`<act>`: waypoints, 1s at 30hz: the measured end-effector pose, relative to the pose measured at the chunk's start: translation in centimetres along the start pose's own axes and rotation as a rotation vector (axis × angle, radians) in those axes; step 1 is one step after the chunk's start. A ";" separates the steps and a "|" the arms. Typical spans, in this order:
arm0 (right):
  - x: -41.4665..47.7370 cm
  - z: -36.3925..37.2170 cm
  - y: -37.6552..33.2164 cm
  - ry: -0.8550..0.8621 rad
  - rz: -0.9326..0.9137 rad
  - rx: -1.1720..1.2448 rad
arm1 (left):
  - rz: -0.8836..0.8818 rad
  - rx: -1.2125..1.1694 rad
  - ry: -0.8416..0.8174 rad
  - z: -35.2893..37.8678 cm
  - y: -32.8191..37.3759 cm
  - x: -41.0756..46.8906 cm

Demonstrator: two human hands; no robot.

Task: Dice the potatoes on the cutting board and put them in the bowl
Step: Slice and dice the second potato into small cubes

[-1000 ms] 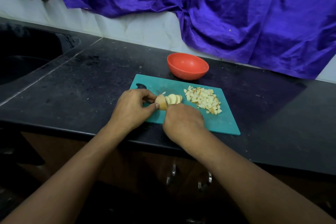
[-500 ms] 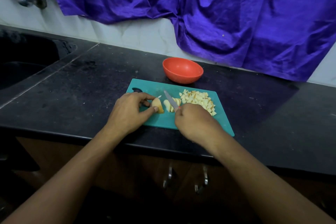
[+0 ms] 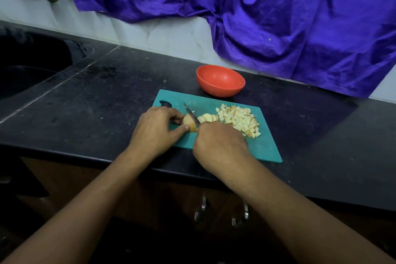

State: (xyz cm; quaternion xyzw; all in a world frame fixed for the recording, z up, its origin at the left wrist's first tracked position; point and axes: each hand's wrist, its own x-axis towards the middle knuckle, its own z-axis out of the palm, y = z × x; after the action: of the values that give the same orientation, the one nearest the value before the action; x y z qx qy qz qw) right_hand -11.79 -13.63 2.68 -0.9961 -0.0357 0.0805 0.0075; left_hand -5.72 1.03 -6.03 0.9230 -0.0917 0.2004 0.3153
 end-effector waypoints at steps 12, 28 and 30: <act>1.6 2.1 -0.4 -0.002 -0.069 -0.066 | -0.002 0.001 -0.009 -0.5 0.7 -0.2; 0.8 2.0 3.8 -0.111 0.012 0.276 | -0.024 -0.006 -0.017 -0.8 1.2 -0.4; 0.9 1.6 3.9 -0.120 0.043 0.362 | -0.024 -0.008 -0.016 -0.8 1.2 -0.4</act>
State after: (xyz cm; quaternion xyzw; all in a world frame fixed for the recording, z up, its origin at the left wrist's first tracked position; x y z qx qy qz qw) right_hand -10.92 -17.42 0.88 -0.9724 0.0002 0.1451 0.1829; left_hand -6.72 0.62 -5.00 0.9244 -0.0842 0.1887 0.3208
